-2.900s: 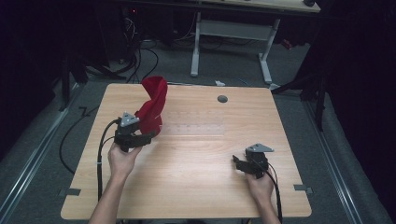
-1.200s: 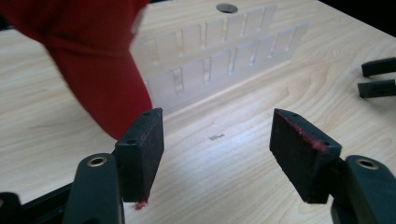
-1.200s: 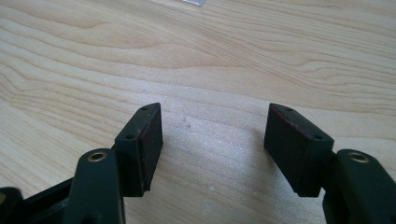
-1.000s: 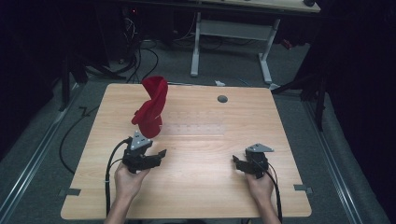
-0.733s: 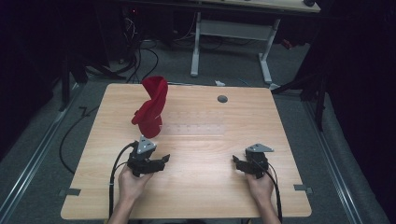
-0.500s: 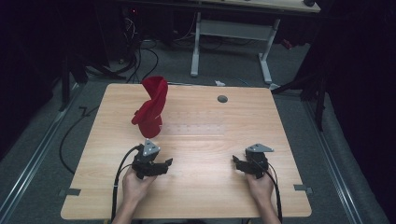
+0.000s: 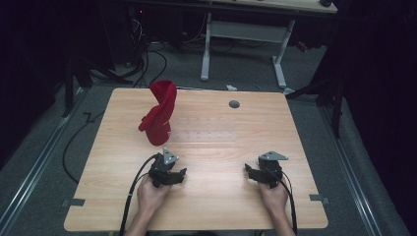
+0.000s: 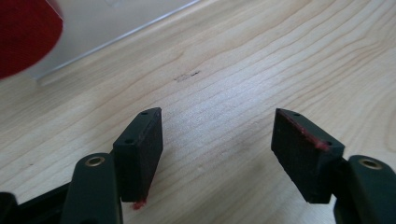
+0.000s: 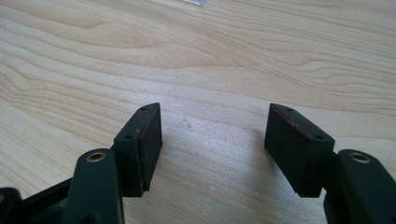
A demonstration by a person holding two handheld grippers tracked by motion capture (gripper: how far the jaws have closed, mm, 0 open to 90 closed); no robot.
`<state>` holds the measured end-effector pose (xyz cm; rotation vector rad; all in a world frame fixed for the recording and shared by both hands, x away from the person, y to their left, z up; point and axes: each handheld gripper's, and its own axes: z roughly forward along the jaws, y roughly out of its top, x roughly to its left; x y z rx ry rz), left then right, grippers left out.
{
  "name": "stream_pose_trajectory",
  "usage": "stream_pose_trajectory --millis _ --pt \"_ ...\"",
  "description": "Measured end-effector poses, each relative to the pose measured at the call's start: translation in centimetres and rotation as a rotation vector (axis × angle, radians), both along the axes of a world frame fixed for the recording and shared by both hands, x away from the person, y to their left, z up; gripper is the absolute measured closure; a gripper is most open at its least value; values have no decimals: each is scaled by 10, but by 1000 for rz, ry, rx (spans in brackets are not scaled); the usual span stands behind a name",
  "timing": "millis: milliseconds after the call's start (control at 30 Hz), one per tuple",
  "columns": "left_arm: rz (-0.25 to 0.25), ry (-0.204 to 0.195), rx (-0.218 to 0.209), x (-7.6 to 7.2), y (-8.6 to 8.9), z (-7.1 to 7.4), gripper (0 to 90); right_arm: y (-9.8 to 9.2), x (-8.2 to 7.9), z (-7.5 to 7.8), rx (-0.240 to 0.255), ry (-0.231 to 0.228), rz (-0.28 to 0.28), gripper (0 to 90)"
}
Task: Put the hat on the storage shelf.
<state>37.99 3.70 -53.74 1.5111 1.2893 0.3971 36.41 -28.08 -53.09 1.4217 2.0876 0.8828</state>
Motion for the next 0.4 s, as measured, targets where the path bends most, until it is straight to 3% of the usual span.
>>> stream_pose_trajectory --millis 67,267,400 --pt "-5 -3 7 1 -5 -4 343 0 0 0 0 0 0 370" --pt "-15 -28 -55 4 -9 -8 309 1 0 0 0 1 -4 368" --pt "-30 -25 -55 4 -10 -9 276 1 0 0 1 1 -3 364"
